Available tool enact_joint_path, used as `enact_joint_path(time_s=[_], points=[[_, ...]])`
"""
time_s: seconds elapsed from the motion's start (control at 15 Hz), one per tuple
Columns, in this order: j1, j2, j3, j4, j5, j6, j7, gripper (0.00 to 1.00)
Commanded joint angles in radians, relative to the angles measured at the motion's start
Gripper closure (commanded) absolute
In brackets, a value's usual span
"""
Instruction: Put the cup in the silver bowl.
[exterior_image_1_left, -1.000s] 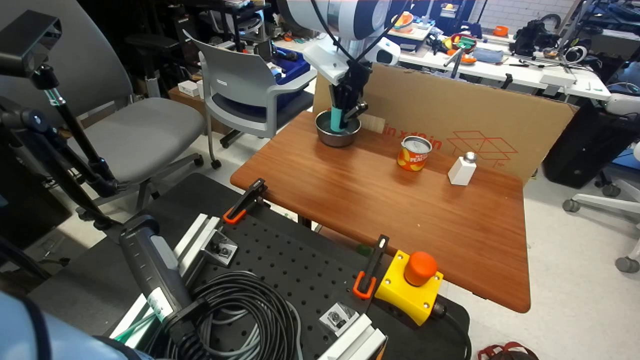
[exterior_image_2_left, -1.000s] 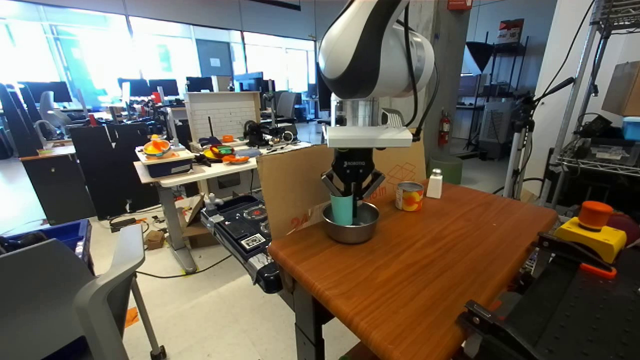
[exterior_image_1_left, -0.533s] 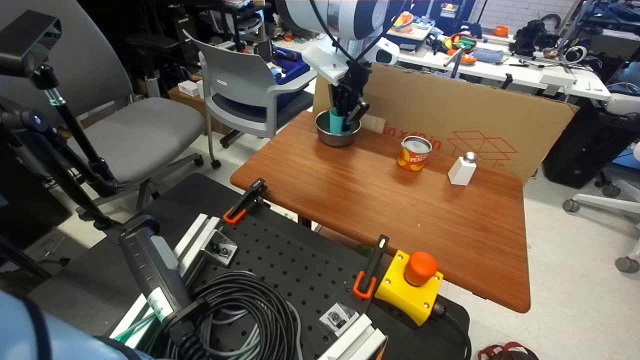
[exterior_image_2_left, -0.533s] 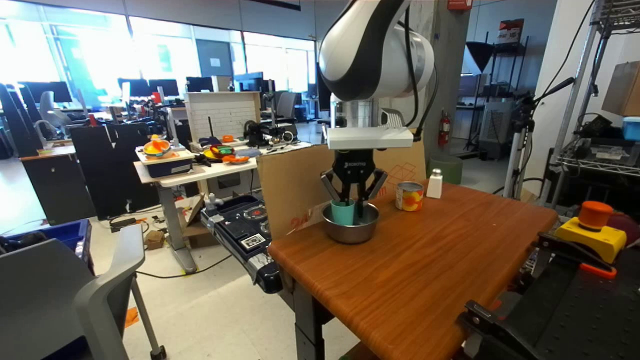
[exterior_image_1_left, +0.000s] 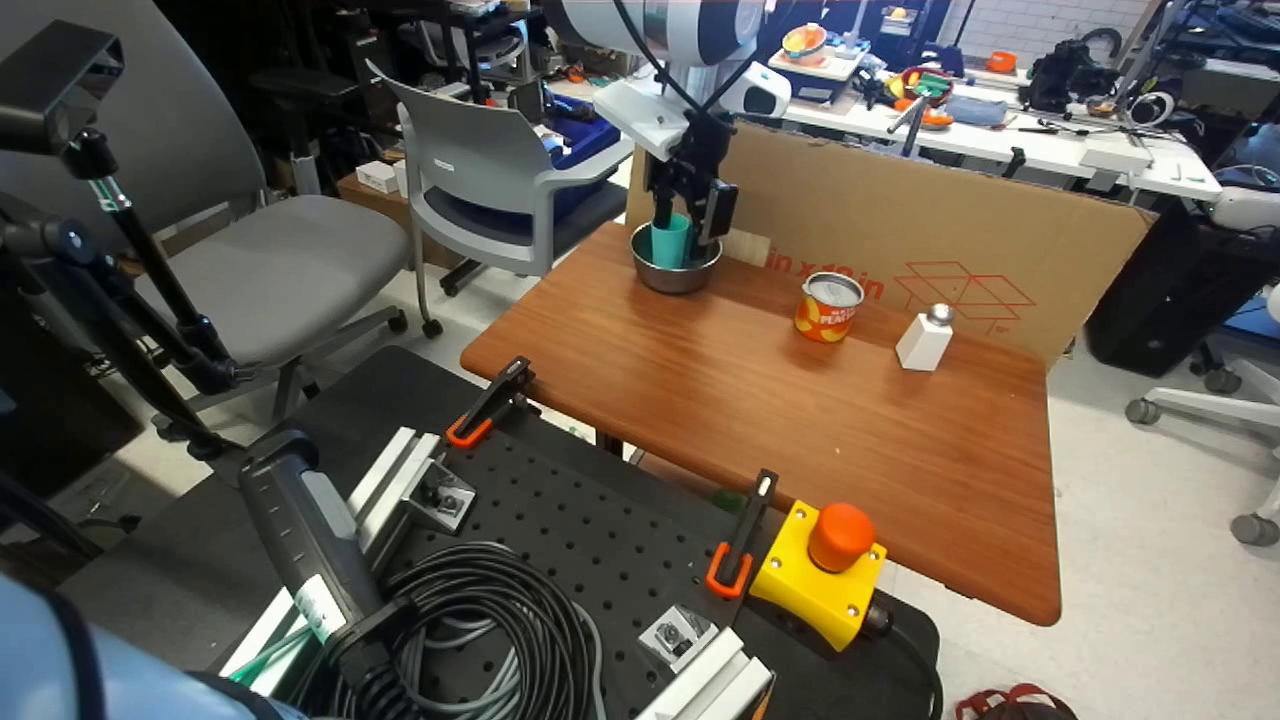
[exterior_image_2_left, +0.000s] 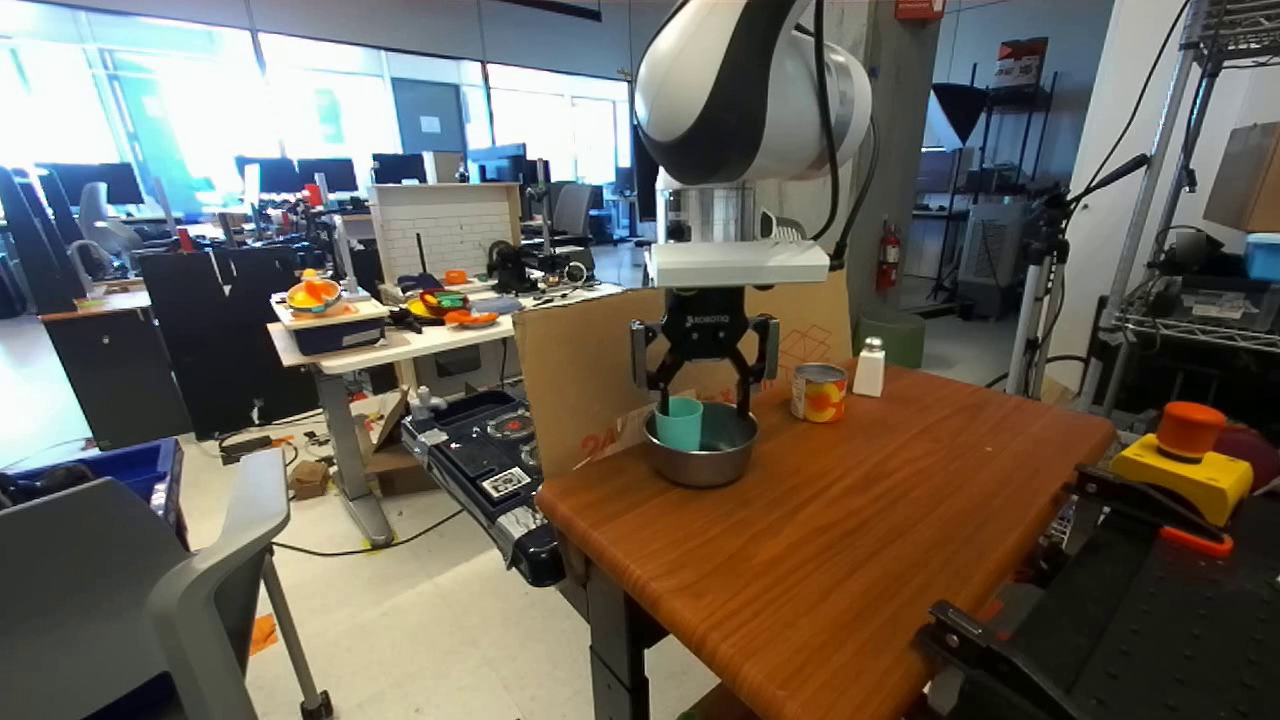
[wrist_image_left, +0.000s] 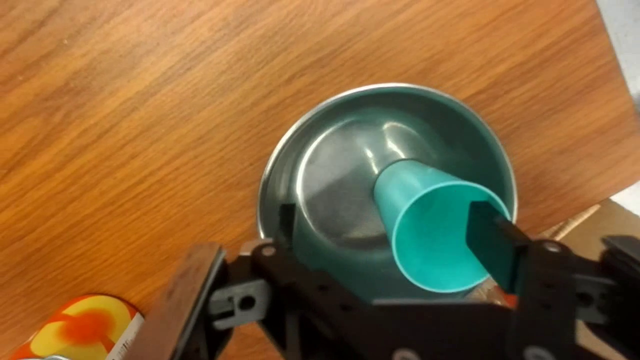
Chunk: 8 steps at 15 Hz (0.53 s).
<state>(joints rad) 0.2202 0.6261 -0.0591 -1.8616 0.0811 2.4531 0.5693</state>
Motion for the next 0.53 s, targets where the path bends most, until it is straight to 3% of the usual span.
enact_joint_path(time_s=[0.0, 0.27, 0.4, 0.47], points=[[0.023, -0.149, 0.004, -0.122, -0.027, -0.016, -0.009, 0.00], [0.032, -0.330, 0.021, -0.247, -0.038, -0.033, 0.004, 0.00], [0.010, -0.405, 0.046, -0.276, 0.002, -0.105, 0.009, 0.00], [0.008, -0.308, 0.046, -0.209, -0.023, -0.055, 0.007, 0.00]])
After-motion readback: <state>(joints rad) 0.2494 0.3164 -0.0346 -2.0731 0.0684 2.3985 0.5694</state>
